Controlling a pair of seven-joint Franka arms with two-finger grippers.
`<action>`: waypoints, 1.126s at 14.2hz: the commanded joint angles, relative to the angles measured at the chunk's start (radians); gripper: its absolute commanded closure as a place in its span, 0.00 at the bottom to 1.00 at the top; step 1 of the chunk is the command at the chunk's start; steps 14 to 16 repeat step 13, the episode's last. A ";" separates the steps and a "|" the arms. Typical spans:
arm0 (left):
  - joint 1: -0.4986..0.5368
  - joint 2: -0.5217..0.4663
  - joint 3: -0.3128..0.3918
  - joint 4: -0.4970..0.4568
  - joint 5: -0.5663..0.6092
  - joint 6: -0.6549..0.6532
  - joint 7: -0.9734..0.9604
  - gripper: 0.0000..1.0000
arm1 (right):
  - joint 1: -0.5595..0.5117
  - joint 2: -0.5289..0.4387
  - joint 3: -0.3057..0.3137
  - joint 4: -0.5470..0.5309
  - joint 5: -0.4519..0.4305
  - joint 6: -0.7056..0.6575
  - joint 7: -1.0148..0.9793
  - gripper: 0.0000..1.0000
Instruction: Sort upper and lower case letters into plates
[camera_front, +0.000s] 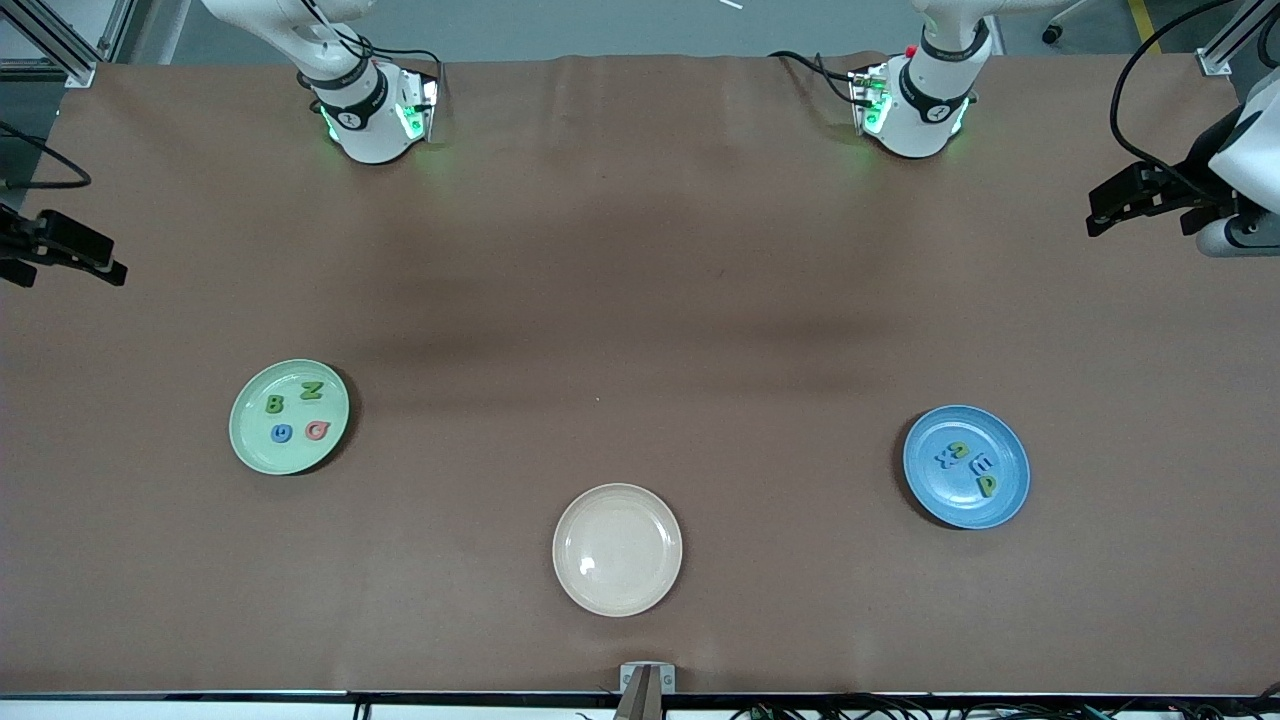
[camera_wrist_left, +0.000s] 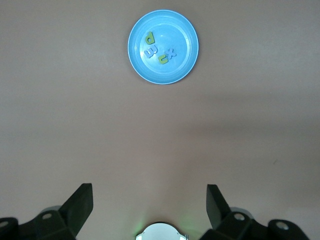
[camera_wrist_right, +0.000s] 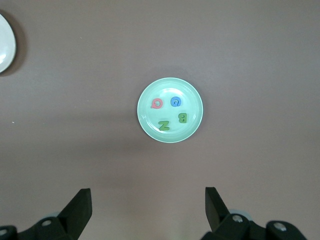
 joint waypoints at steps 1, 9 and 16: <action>0.002 -0.015 -0.002 -0.002 -0.012 0.009 0.008 0.00 | 0.007 0.010 0.004 0.032 -0.025 -0.019 0.010 0.00; 0.003 -0.001 -0.001 0.032 -0.006 0.007 0.029 0.00 | 0.015 0.009 0.003 0.044 -0.024 -0.016 0.008 0.00; -0.004 0.009 -0.001 0.050 0.002 0.007 0.011 0.00 | 0.009 0.005 -0.001 0.044 -0.015 -0.018 0.011 0.00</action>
